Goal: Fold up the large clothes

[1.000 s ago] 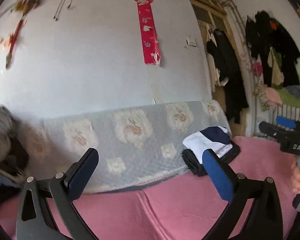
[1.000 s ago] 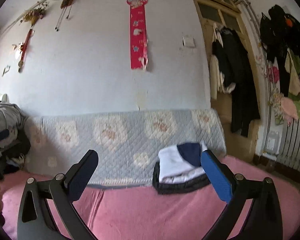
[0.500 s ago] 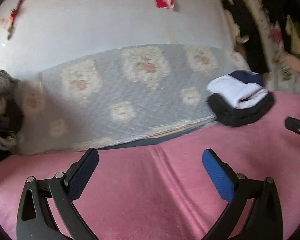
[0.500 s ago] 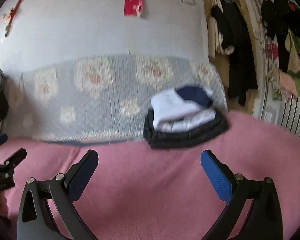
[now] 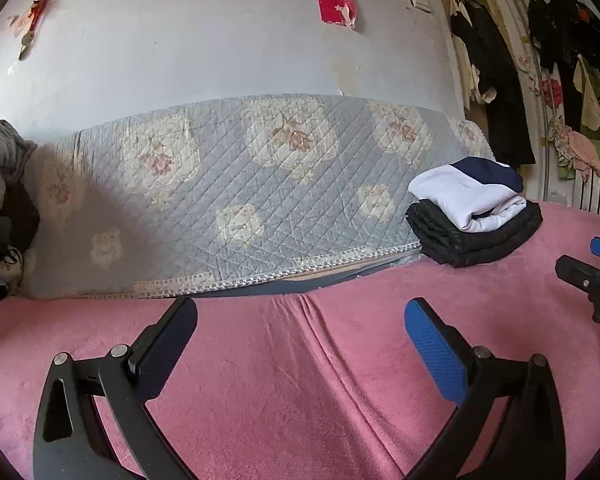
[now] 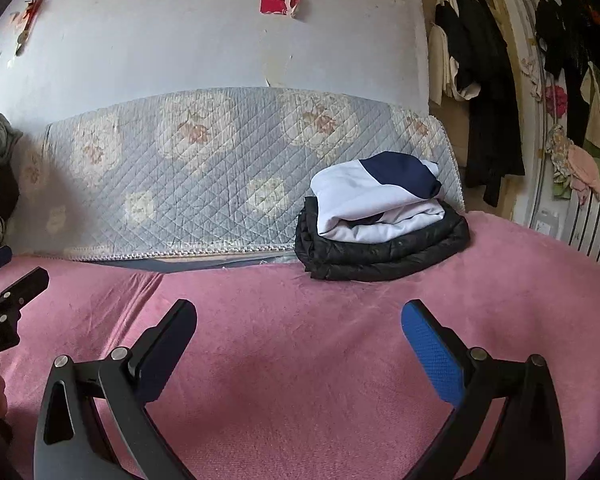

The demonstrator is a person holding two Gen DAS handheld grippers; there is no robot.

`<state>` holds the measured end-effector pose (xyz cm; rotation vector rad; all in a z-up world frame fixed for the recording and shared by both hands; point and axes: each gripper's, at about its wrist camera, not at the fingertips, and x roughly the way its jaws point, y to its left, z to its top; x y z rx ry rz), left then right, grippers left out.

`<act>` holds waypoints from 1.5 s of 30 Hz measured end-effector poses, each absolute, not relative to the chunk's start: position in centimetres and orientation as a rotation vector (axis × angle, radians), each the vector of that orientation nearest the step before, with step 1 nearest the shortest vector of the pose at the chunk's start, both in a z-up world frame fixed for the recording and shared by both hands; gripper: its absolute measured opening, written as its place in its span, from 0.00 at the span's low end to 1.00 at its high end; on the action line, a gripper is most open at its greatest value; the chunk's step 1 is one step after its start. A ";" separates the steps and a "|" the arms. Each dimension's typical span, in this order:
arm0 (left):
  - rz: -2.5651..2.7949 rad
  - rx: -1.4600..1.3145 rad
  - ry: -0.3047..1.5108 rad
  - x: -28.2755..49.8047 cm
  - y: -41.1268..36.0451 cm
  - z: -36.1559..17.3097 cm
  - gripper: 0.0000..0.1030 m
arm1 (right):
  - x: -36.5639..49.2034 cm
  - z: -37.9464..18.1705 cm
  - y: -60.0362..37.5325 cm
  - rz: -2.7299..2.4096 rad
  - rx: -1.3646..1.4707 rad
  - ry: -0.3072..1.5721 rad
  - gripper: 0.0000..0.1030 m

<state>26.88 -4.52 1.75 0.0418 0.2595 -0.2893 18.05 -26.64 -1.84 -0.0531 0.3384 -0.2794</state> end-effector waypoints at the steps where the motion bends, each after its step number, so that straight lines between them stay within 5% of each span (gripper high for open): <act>1: -0.289 0.045 0.255 26.8 -4.6 1.8 1.00 | 18.1 -1.9 -26.7 -0.277 -0.051 0.343 1.00; 45: -0.302 0.031 0.294 27.4 -3.9 1.6 1.00 | 19.5 -2.7 -26.2 -0.255 -0.079 0.422 1.00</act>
